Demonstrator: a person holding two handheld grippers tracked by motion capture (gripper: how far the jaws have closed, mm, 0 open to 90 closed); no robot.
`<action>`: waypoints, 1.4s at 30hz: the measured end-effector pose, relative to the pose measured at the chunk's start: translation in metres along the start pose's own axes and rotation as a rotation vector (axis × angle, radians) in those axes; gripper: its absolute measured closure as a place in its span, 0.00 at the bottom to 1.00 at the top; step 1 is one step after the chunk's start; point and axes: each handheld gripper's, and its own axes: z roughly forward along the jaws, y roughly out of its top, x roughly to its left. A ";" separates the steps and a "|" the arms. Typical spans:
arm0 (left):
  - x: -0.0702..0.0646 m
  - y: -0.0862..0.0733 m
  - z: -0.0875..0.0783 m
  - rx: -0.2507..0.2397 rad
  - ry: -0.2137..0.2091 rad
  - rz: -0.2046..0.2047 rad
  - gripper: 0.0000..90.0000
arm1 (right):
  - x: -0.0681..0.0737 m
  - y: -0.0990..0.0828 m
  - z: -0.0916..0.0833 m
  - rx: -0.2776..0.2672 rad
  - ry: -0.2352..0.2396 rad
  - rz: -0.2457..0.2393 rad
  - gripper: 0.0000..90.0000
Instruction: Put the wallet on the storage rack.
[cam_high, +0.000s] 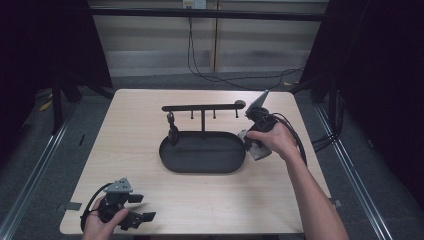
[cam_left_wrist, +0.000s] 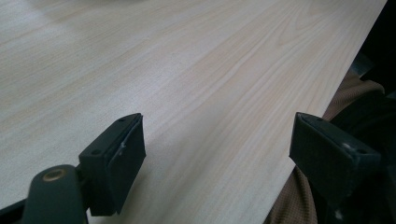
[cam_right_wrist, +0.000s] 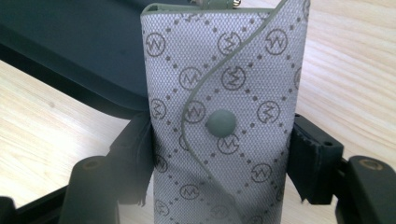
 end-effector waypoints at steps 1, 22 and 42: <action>0.000 0.000 0.000 0.000 0.002 -0.001 0.20 | 0.000 0.000 0.000 0.000 0.000 0.000 0.36; -0.003 0.000 0.001 0.007 0.006 0.016 0.20 | 0.013 0.009 0.006 -0.053 0.083 0.011 0.37; -0.005 0.000 0.000 0.013 0.009 0.026 0.20 | 0.007 0.008 0.033 -0.152 0.209 0.133 0.37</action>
